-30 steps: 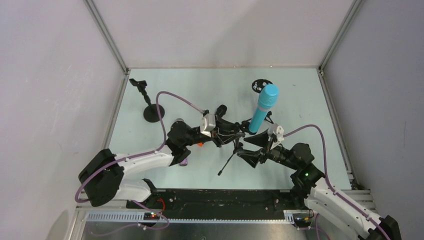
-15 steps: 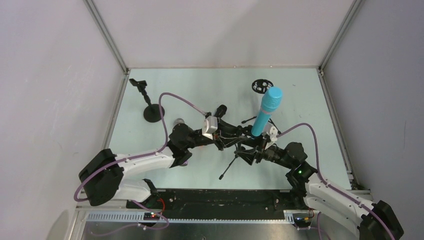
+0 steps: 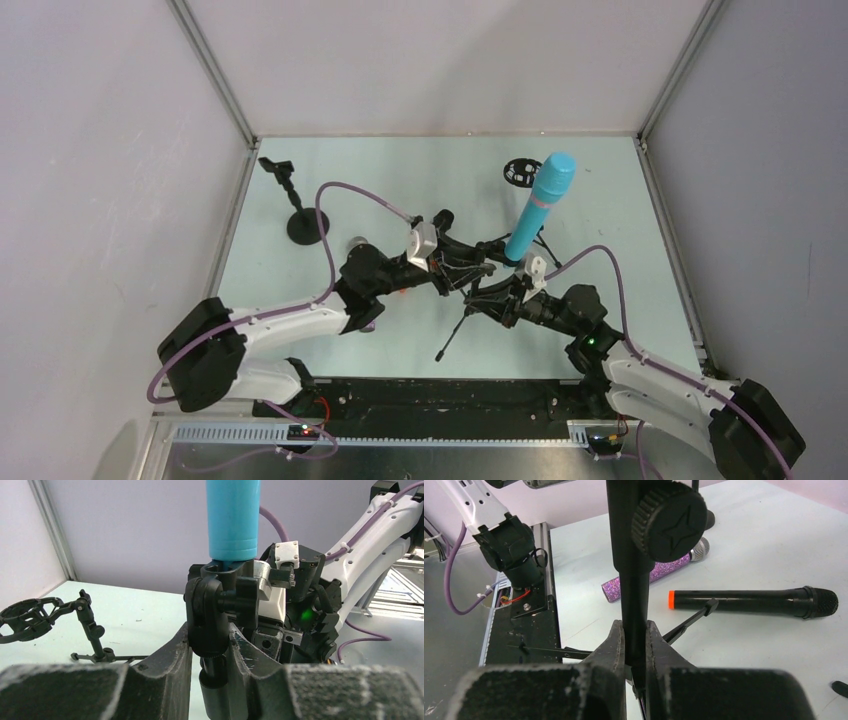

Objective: Attach the microphones to the stand

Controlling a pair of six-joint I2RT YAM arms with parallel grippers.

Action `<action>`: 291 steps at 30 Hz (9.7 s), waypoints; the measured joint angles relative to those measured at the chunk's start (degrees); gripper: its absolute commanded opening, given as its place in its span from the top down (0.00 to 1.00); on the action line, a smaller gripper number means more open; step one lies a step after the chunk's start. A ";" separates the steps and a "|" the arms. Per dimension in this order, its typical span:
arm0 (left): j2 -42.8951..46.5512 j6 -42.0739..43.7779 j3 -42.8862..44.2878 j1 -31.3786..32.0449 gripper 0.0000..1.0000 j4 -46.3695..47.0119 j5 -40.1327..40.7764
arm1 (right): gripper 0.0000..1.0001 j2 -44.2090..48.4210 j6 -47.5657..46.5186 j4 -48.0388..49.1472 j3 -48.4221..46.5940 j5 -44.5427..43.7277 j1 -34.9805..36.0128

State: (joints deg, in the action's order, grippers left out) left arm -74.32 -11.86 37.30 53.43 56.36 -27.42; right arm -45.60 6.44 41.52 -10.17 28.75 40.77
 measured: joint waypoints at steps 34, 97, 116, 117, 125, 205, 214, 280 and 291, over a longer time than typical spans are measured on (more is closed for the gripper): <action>10.69 10.97 3.30 5.90 1.00 -23.85 28.02 | 1.00 -3.19 5.31 0.31 -1.25 -28.06 10.51; 12.46 4.44 4.28 1.60 1.00 -13.84 -1.99 | 0.09 6.75 11.52 -4.24 -7.32 1.62 2.58; 9.79 1.14 4.26 2.71 1.00 -7.76 -4.85 | 0.16 3.30 17.11 8.15 -11.08 5.68 -2.16; 9.77 1.01 4.26 2.71 1.00 -7.54 -4.94 | 0.17 2.93 17.11 8.17 -11.72 6.56 -2.49; 8.39 -1.70 3.69 2.69 1.00 -5.31 -6.19 | 0.41 -2.36 18.84 11.98 -12.72 12.28 -3.30; 3.32 3.78 10.10 -4.11 0.19 -28.70 -19.89 | 1.00 6.10 5.60 -18.97 -10.12 14.25 -5.53; 1.51 2.75 12.26 -3.50 1.00 -29.42 -20.74 | 1.00 6.03 5.95 -19.39 -10.34 12.04 -5.90; 4.33 -9.38 18.36 11.91 1.00 -39.54 38.97 | 1.00 13.68 2.27 -16.15 -8.26 -37.24 15.43; 2.38 -8.22 20.33 6.32 1.00 -40.04 22.49 | 1.00 16.00 -0.17 -16.81 -7.50 -28.76 8.92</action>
State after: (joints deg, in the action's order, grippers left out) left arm -71.94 -20.08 57.63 59.75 16.32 -4.93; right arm -29.61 6.26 24.71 -17.67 -0.01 49.69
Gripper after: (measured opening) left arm 0.431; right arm 0.288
